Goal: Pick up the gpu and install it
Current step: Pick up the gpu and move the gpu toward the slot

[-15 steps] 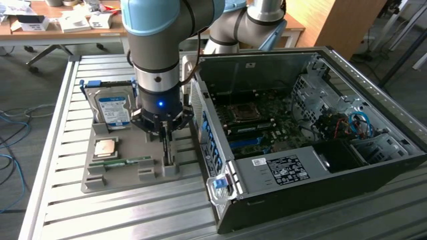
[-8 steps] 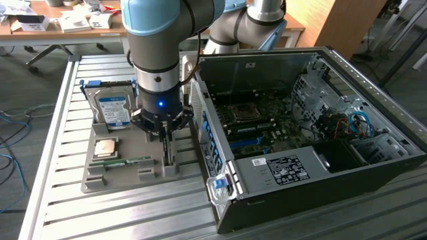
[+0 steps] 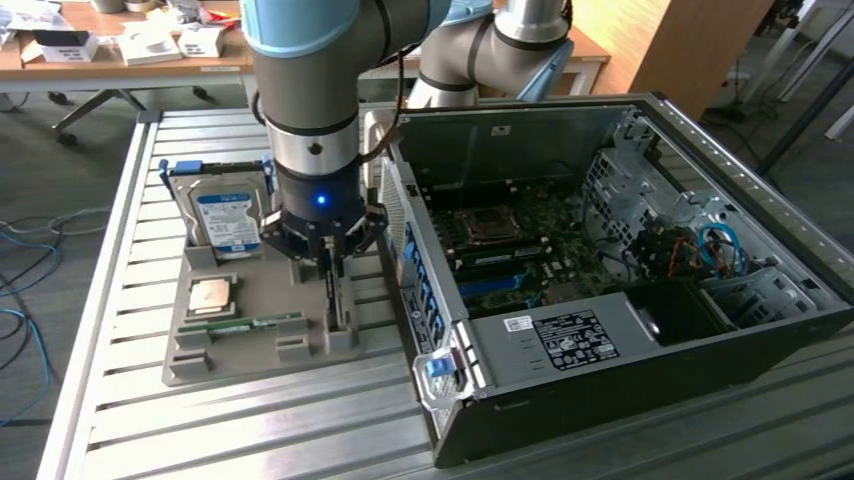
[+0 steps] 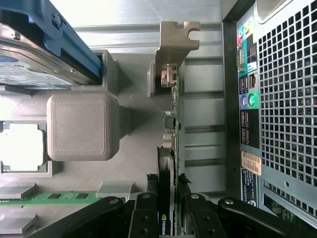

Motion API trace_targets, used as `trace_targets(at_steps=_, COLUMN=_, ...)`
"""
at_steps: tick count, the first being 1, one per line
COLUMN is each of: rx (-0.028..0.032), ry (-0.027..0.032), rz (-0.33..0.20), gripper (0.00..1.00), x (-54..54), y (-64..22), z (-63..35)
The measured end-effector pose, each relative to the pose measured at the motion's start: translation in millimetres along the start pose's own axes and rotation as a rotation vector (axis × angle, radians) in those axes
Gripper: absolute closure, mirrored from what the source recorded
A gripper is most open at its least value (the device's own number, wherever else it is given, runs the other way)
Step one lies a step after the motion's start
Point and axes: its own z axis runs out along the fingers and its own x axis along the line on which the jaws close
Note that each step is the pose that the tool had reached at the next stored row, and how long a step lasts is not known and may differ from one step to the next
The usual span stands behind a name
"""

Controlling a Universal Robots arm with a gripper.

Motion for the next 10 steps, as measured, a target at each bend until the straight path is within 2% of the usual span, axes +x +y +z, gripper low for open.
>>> trace_targets(at_steps=10, rx=-0.0002, ry=0.0000, rz=0.000, gripper=0.74, x=-0.6, y=1.3, z=-26.8)
